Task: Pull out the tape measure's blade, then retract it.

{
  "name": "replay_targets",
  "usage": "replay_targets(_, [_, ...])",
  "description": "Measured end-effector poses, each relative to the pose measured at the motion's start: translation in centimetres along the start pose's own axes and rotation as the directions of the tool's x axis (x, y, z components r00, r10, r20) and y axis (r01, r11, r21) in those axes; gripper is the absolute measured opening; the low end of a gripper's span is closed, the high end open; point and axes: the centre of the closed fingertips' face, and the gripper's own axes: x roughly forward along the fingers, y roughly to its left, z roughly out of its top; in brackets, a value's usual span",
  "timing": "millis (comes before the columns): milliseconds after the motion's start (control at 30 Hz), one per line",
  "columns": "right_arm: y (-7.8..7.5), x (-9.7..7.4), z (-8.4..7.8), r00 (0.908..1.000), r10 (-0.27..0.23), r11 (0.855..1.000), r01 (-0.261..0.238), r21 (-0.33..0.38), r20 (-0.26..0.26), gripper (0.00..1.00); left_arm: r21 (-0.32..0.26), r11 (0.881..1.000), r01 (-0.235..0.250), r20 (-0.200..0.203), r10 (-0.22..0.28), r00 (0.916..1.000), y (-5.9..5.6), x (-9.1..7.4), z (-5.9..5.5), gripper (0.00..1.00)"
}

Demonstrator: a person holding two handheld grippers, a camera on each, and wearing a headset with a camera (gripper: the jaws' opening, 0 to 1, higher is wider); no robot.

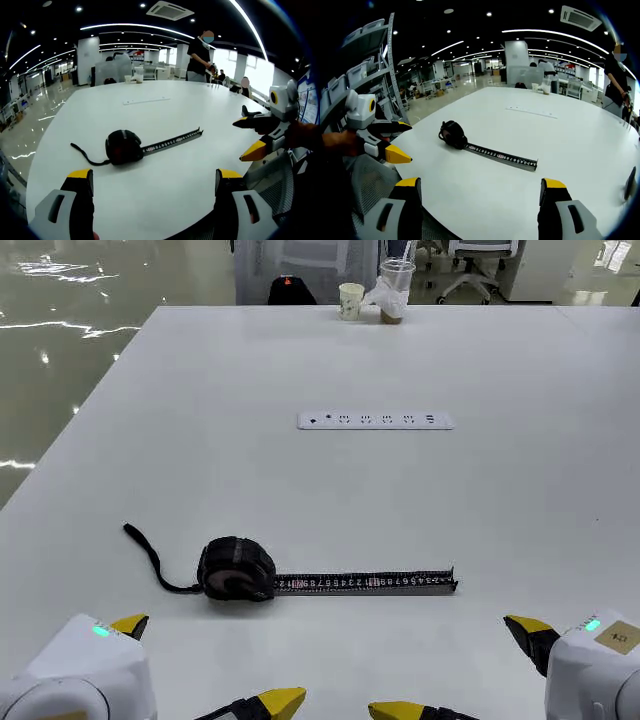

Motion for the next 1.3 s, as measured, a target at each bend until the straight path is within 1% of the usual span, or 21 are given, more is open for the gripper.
replay_targets(433, [0.1,0.1,-0.1,0.9997,0.024,1.000,-0.024,-0.004,-0.005,0.97,-0.010,1.000,-0.011,0.001,0.011,0.9999,-0.1,0.5,0.4,0.99])
replay_targets(667, [0.0,0.3,-0.1,0.9994,0.034,0.999,-0.034,-0.015,-0.010,0.97,-0.005,1.000,-0.013,-0.011,0.013,0.9999,-0.2,0.9,0.3,0.99])
replay_targets(833, [-0.5,0.3,0.0,0.9990,0.042,0.998,-0.042,-0.042,-0.016,0.95,-0.013,1.000,-0.027,-0.015,0.027,0.9995,0.1,1.1,0.3,0.99])
replay_targets(1067, [-1.5,0.6,0.4,0.9987,0.047,0.997,-0.048,-0.066,-0.023,0.95,-0.017,0.999,-0.040,-0.019,0.040,0.9990,0.4,1.6,0.4,0.99])
replay_targets(1300, [-2.4,1.3,0.1,0.9965,0.066,0.993,-0.071,-0.092,-0.052,0.94,-0.028,0.998,-0.053,-0.025,0.052,0.9983,0.8,2.2,0.4,0.99])
